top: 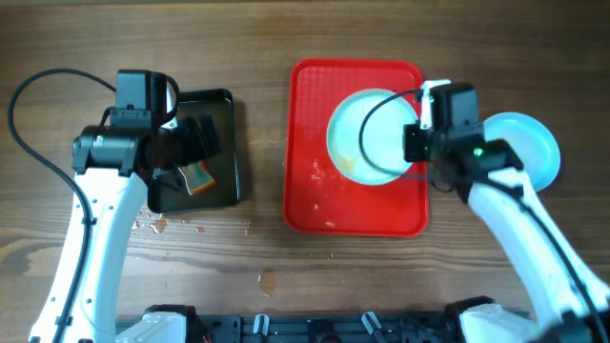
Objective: Clean dirty plates on tray and stack at the side
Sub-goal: 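Grip the plate rim with the right gripper and tilt it up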
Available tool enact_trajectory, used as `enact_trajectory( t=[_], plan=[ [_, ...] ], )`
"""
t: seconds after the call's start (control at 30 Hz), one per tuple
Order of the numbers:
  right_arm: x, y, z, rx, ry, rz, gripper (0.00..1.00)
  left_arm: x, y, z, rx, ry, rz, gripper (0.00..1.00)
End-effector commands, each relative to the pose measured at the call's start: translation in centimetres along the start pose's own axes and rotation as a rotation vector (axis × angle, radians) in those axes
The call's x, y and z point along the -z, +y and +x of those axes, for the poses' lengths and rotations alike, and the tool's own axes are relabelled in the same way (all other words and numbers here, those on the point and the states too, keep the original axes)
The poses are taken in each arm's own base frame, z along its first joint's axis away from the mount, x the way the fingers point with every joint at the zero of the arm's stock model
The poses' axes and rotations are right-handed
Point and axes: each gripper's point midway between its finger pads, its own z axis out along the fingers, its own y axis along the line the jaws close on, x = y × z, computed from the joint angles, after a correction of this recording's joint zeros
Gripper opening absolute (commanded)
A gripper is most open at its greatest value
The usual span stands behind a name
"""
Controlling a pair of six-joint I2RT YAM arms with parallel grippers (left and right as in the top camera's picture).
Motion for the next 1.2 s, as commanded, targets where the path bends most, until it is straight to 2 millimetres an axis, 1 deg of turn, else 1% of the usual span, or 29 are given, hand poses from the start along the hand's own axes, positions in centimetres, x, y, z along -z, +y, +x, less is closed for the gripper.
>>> enact_trajectory(
  t=[0.0,0.07,0.13,0.23,0.4,0.53,0.63,1.17],
  plan=[
    [4.4,-0.9,-2.7,0.173,-0.156,0.309,0.04,0.2,-0.1,0.1,-0.007,0.001,0.015,1.0],
    [5.5,0.0,-3.0,0.249,-0.189,0.397,0.04,0.2,-0.1,0.1,-0.007,0.001,0.015,1.0],
    [6.9,0.4,-3.4,0.296,-0.235,0.517,0.04,0.2,-0.1,0.1,-0.007,0.001,0.015,1.0],
    [8.2,1.7,-3.8,0.332,-0.29,0.571,0.04,0.2,-0.1,0.1,-0.007,0.001,0.015,1.0],
    [9.6,3.9,-3.9,0.487,-0.32,0.609,0.05,0.2,-0.1,0.1,-0.007,0.001,0.015,1.0],
    [10.1,6.3,-3.5,0.611,-0.332,0.577,0.04,0.2,-0.1,0.1,-0.007,0.001,0.015,1.0],
    [10.4,7.5,-3.2,0.671,-0.337,0.562,0.04,0.2,-0.1,0.1,-0.007,0.001,0.015,1.0],
    [10.4,7.6,-3.2,0.696,-0.332,0.565,0.04,0.2,-0.1,0.1,-0.007,0.001,0.015,1.0]
  ],
)
